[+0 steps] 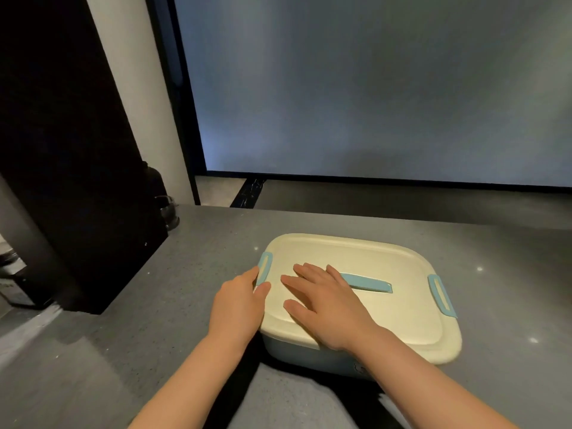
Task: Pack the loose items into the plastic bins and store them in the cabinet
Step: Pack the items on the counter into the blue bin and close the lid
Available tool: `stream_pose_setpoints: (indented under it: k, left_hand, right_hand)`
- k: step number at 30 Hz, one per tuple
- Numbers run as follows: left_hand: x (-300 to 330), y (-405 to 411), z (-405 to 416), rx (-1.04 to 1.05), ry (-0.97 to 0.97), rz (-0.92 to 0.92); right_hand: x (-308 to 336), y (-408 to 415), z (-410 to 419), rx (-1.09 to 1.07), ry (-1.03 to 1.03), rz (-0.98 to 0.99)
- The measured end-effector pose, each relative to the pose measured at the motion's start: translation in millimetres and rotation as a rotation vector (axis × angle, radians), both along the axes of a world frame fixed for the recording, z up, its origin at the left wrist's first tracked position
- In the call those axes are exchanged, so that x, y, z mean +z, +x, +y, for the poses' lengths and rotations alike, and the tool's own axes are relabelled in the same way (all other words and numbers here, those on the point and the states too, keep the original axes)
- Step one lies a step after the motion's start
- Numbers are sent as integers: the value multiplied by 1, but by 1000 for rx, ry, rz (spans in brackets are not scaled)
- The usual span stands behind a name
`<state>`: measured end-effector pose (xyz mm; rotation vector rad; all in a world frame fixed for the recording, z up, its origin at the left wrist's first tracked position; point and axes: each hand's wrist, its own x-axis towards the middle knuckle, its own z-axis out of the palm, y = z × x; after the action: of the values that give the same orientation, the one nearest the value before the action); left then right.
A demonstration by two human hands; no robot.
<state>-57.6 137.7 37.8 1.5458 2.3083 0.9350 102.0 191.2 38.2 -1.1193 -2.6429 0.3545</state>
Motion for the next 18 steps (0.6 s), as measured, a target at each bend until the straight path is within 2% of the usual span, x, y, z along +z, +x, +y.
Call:
stream_pose_setpoints:
  k: [3, 7, 9, 13, 16, 18]
  left_hand:
    - [-7, 10, -7, -13, -26, -4]
    - [-13, 55, -15, -159, 36, 262]
    - [-13, 79, -15, -232, 36, 328]
    - [-10, 111, -13, -399, 77, 270]
    - [-4, 129, -13, -524, 118, 129]
    - [0, 144, -13, -609, 152, 97]
  right_hand:
    - [0, 24, -4, -173, 87, 86]
    - [-8, 75, -12, -386, 62, 100]
    - [-10, 92, -20, -423, 64, 81]
    - [-12, 120, -42, -479, 45, 66]
    - [-9, 149, -62, -631, 53, 107]
    - [-7, 171, -78, -756, 36, 135]
